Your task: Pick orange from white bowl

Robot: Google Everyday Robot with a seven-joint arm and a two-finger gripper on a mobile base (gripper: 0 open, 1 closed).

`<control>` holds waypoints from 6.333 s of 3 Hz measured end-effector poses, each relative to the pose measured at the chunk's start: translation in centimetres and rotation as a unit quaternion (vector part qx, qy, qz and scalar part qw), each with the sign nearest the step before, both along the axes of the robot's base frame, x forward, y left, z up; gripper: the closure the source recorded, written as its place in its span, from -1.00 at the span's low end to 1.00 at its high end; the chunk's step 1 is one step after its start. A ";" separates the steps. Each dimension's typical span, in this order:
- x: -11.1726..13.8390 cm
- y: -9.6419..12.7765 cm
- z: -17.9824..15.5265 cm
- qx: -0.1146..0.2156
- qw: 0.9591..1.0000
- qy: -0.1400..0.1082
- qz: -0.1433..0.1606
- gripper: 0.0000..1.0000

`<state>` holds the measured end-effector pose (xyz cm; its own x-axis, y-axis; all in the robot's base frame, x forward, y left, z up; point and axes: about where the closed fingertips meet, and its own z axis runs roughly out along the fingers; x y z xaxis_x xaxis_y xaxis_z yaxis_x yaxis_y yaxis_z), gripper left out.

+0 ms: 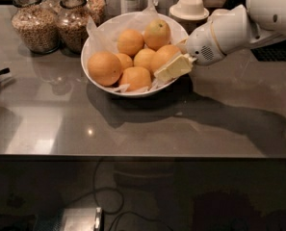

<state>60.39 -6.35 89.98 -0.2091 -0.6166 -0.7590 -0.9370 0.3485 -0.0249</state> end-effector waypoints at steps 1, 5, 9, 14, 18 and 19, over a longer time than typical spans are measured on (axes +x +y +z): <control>-0.1 0.0 0.2 0.015 1.000 0.001 0.011 1.00; -1.8 -1.2 2.7 0.055 0.997 -0.034 0.034 1.00; -9.6 -6.7 9.1 0.103 0.986 -0.119 0.058 1.00; -28.4 0.1 22.2 0.093 0.914 -0.300 0.258 1.00; -31.0 5.8 21.7 -0.037 0.903 -0.308 0.296 1.00; -31.0 5.8 21.7 -0.037 0.903 -0.308 0.296 1.00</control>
Offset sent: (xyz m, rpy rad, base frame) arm -0.1066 -0.1062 0.1392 0.9739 -0.3686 0.4770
